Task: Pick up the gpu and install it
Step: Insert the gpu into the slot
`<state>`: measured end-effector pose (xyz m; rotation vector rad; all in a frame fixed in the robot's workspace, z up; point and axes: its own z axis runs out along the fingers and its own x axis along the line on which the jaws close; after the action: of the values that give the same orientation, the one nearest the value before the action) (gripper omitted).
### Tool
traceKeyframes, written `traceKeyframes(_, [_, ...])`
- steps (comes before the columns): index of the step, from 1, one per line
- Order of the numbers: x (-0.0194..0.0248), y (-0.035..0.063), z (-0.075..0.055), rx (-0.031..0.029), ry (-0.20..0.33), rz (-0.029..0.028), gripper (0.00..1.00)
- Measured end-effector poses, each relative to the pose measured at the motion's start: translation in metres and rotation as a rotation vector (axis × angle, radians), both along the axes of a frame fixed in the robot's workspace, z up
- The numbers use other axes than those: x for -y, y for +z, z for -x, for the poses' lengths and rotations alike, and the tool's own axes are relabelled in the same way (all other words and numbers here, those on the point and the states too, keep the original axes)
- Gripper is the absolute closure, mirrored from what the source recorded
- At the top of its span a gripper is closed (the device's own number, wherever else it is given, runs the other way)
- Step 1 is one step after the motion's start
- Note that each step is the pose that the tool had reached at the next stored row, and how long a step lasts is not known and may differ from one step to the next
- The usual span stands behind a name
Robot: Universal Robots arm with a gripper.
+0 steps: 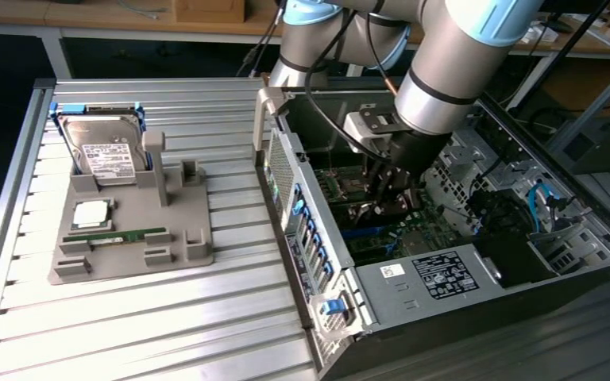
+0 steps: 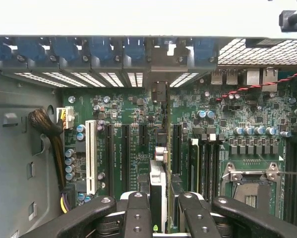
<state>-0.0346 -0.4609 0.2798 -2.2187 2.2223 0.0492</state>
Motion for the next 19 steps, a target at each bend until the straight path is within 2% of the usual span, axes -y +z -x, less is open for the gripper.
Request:
traceKeyframes(6, [-0.0001, -0.0002, 0.0006, 0.0, -0.03, -0.0002, 0.73])
traceKeyframes(19, [0.0002, -0.0033, 0.0052, 0.0, -0.033, 0.0, 0.73])
